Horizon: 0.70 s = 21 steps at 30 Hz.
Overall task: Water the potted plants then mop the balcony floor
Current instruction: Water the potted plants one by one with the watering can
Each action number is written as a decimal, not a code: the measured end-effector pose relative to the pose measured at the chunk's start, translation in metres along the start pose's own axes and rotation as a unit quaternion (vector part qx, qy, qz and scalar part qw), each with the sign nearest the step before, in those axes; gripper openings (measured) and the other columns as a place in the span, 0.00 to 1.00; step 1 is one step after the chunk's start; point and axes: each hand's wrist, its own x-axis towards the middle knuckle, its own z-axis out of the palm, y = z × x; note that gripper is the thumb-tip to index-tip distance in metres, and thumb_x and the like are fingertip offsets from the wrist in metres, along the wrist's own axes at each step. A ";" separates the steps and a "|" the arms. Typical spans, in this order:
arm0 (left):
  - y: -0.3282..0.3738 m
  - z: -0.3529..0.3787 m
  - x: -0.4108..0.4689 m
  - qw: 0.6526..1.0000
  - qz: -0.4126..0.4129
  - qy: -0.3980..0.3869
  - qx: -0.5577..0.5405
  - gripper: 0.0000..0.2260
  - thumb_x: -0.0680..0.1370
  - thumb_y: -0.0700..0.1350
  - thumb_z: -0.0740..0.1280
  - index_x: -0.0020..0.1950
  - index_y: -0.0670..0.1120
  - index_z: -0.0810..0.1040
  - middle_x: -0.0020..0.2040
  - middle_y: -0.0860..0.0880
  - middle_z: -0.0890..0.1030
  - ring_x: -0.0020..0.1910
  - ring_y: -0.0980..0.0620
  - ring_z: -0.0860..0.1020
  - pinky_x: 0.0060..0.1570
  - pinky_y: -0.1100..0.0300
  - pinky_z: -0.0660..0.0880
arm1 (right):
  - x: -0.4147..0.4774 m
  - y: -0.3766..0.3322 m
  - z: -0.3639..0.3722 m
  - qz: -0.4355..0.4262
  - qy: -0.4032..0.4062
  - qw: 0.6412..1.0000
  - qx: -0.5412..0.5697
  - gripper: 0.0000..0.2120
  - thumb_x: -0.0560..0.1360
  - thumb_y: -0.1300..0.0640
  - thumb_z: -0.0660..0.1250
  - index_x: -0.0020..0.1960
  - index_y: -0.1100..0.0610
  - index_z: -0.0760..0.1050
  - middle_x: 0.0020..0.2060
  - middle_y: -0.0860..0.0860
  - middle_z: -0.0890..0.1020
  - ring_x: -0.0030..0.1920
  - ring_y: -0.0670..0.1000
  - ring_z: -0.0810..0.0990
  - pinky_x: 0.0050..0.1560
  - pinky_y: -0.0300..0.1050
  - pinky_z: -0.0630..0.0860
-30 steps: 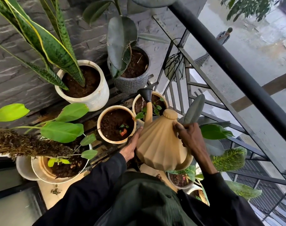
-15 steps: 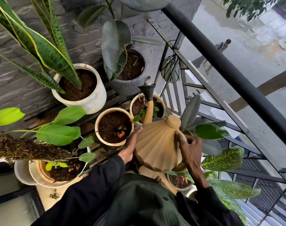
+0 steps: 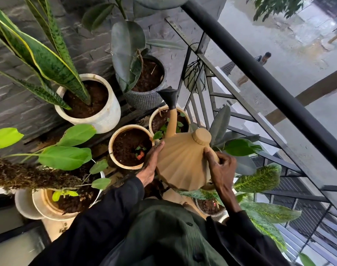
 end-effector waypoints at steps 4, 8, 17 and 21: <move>0.005 -0.003 -0.001 1.000 0.012 -0.021 0.005 0.26 0.78 0.62 0.68 0.72 0.53 0.75 0.66 0.48 0.79 0.64 0.48 0.77 0.68 0.46 0.73 | 0.000 -0.002 0.002 -0.032 0.006 0.999 0.014 0.28 0.74 0.35 0.68 0.37 0.61 0.84 0.30 0.57 0.83 0.29 0.51 0.75 0.27 0.47 0.70; 0.016 -0.011 -0.002 0.999 0.012 -0.031 0.002 0.23 0.79 0.61 0.67 0.71 0.53 0.76 0.66 0.48 0.80 0.62 0.49 0.77 0.59 0.50 0.76 | -0.005 -0.012 0.004 -0.037 0.014 0.999 0.038 0.19 0.74 0.40 0.71 0.37 0.55 0.84 0.28 0.47 0.80 0.28 0.40 0.75 0.27 0.33 0.69; 0.038 -0.015 -0.006 0.998 0.003 -0.052 0.039 0.27 0.74 0.66 0.70 0.66 0.50 0.80 0.60 0.46 0.84 0.58 0.47 0.82 0.50 0.56 0.77 | -0.005 -0.009 0.007 -0.033 0.028 0.998 0.045 0.19 0.72 0.36 0.69 0.34 0.51 0.82 0.28 0.51 0.82 0.30 0.52 0.78 0.28 0.47 0.74; 0.043 -0.014 0.001 0.998 -0.004 -0.046 0.045 0.34 0.68 0.71 0.72 0.65 0.51 0.80 0.60 0.46 0.85 0.59 0.46 0.82 0.60 0.47 0.79 | 0.005 -0.022 0.006 -0.027 0.017 0.998 0.048 0.16 0.71 0.36 0.69 0.34 0.46 0.82 0.28 0.46 0.82 0.27 0.42 0.77 0.28 0.36 0.71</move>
